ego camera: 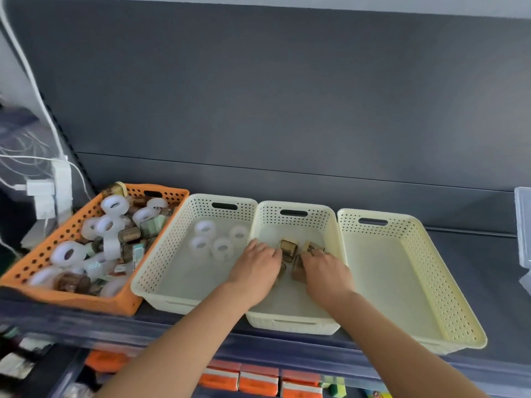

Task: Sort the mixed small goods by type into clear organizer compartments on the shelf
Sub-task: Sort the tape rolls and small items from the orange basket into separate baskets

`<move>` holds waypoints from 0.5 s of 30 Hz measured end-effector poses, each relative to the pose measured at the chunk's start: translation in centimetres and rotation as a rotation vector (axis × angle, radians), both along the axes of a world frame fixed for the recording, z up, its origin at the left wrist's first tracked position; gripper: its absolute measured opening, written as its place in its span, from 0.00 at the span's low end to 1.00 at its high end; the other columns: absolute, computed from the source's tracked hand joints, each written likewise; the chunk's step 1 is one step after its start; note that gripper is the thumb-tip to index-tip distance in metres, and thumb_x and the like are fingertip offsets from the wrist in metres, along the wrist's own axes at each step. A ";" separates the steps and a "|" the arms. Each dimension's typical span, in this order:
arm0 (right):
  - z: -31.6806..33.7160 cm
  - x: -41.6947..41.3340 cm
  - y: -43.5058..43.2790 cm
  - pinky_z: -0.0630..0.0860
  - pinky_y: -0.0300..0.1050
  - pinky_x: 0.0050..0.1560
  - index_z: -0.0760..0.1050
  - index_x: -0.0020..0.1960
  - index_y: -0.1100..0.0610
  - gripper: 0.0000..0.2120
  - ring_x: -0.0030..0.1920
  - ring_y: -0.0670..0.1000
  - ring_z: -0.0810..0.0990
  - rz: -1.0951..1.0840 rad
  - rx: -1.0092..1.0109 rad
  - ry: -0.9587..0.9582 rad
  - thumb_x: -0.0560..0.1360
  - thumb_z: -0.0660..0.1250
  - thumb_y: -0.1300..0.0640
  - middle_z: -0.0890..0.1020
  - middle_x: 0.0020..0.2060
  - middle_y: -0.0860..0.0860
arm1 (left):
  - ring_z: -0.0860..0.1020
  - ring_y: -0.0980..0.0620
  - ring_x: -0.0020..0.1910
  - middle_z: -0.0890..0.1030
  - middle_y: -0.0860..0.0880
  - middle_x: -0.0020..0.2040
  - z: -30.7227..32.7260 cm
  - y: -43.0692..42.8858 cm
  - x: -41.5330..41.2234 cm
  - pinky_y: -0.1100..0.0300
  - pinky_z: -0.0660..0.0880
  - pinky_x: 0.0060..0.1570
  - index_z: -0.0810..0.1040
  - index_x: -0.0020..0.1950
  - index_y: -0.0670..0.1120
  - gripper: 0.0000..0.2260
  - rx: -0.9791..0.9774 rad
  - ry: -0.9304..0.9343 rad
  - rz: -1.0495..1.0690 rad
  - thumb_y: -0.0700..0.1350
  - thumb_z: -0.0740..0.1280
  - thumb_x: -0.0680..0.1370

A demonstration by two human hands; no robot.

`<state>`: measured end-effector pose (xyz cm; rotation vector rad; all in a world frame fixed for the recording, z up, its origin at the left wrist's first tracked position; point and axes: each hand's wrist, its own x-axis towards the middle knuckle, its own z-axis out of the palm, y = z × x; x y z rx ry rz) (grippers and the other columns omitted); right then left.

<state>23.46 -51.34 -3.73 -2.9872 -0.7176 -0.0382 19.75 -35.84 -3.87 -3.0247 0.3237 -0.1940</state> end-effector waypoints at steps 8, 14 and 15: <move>2.5 0.1 4.0 0.72 0.44 0.39 0.75 0.55 0.55 0.10 0.52 0.53 0.75 0.089 0.159 -0.087 0.76 0.61 0.53 0.78 0.48 0.51 | 0.71 0.52 0.62 0.76 0.52 0.60 4.0 6.6 -3.0 0.56 0.69 0.62 0.74 0.65 0.48 0.16 -0.193 -0.143 0.057 0.48 0.65 0.78; 4.7 -2.3 12.3 0.72 0.46 0.55 0.74 0.63 0.52 0.18 0.57 0.53 0.75 0.283 0.297 -0.134 0.75 0.64 0.49 0.80 0.54 0.50 | 0.74 0.51 0.57 0.76 0.52 0.57 6.1 16.0 -7.7 0.55 0.76 0.50 0.76 0.62 0.49 0.14 -0.131 -0.128 0.255 0.45 0.63 0.77; 4.9 -2.9 14.0 0.72 0.46 0.56 0.74 0.63 0.52 0.17 0.58 0.53 0.74 0.317 0.307 -0.130 0.76 0.64 0.49 0.80 0.55 0.50 | 0.74 0.51 0.56 0.76 0.52 0.57 6.2 17.6 -8.5 0.55 0.76 0.49 0.76 0.61 0.50 0.13 -0.125 -0.116 0.290 0.46 0.63 0.77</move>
